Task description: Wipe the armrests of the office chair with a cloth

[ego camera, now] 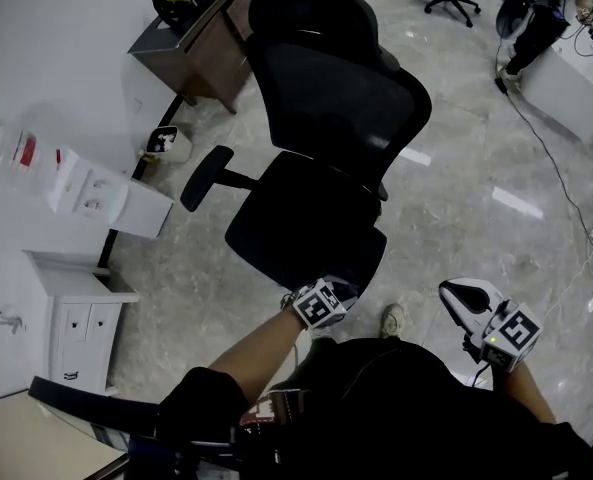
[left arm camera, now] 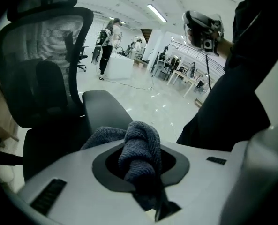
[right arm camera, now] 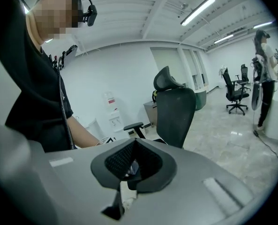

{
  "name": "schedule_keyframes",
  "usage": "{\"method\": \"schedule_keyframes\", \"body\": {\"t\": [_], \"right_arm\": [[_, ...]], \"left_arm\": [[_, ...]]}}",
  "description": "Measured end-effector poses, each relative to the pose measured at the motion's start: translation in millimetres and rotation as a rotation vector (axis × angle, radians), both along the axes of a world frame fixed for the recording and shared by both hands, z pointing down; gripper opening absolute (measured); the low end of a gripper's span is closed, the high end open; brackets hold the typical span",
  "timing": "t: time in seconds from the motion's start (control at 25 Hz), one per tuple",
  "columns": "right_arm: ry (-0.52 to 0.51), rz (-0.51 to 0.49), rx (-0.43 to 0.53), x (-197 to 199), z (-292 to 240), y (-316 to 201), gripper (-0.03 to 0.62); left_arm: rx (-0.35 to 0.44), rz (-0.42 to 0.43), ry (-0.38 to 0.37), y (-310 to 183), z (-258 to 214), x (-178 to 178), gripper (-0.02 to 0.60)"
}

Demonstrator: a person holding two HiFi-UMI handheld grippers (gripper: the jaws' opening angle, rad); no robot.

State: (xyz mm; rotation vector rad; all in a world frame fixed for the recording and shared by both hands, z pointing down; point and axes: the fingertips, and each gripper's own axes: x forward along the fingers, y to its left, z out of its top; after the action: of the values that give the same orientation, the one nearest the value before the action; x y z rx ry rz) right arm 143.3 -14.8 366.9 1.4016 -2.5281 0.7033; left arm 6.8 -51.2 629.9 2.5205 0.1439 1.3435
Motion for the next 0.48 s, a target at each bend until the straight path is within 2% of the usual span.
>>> {"method": "schedule_keyframes", "body": {"t": [0.16, 0.24, 0.28, 0.36, 0.48], "right_arm": [[0.03, 0.053, 0.021, 23.5, -15.5, 9.7, -0.003], [0.041, 0.079, 0.038, 39.3, -25.9, 11.4, -0.004], [0.042, 0.09, 0.051, 45.2, -33.7, 10.5, -0.003], [0.044, 0.109, 0.098, 53.5, -55.2, 4.0, -0.003], [0.046, 0.138, 0.187, 63.2, -96.2, -10.4, -0.003]], "left_arm": [[-0.035, -0.005, 0.017, -6.9, -2.9, 44.0, 0.086], [-0.091, -0.03, 0.028, -7.2, -8.9, 61.5, 0.086], [-0.124, -0.064, 0.055, -9.4, -19.0, 67.3, 0.086], [-0.18, -0.175, 0.19, -26.4, -61.9, 74.0, 0.086], [-0.182, -0.368, 0.506, -81.2, -178.8, 62.5, 0.086]]}}
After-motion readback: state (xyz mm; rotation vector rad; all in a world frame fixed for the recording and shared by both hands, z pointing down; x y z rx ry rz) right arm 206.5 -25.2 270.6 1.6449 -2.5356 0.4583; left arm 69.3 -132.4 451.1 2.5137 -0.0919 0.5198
